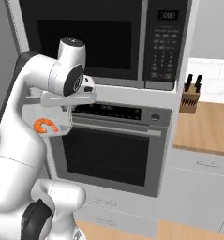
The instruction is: Take the meat container that has the shrimp and place it on the second highest rack of the freezer. Then take the vegetable container that has the squash and bell pepper and place it on the highest rack of the freezer.
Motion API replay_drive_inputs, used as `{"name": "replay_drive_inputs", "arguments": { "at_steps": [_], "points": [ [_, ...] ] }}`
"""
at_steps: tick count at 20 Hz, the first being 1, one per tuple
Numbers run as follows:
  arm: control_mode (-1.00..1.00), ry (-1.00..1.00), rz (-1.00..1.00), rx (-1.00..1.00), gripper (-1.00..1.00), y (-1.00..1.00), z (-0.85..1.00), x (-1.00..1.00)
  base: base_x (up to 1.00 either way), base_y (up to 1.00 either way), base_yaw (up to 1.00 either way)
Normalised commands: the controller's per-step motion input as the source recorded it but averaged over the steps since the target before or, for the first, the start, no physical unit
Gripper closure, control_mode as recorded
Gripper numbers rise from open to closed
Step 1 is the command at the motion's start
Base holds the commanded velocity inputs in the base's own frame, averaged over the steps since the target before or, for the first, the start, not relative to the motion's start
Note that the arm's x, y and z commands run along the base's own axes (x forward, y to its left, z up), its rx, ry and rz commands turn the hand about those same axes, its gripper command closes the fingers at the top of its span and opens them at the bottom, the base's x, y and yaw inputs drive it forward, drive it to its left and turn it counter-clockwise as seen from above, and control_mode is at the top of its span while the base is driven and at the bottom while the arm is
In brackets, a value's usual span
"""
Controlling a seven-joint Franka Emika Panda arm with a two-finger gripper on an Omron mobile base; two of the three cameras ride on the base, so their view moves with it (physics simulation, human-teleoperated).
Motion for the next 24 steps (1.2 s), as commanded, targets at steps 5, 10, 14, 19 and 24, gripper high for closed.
{"name": "replay_drive_inputs", "arguments": {
  "at_steps": [5, 10, 14, 19, 24],
  "points": [
    [1.00, 0.00, 0.00, 0.00, 1.00, 0.00, 0.00, 0.00, -0.13, 1.00, 0.00],
    [1.00, 0.00, 0.00, 0.00, 1.00, 0.00, 0.00, 0.00, -0.35, 1.00, 0.00],
    [1.00, 0.00, 0.00, 0.00, 1.00, 0.00, 0.00, 0.00, -0.32, 0.99, -0.01],
    [1.00, 0.00, 0.00, 0.00, 1.00, 0.00, 0.00, 0.00, -0.04, 0.85, -0.16],
    [1.00, 0.00, 0.00, 0.00, 1.00, 0.00, 0.00, 0.00, 0.04, 0.56, -0.20]
  ]
}}
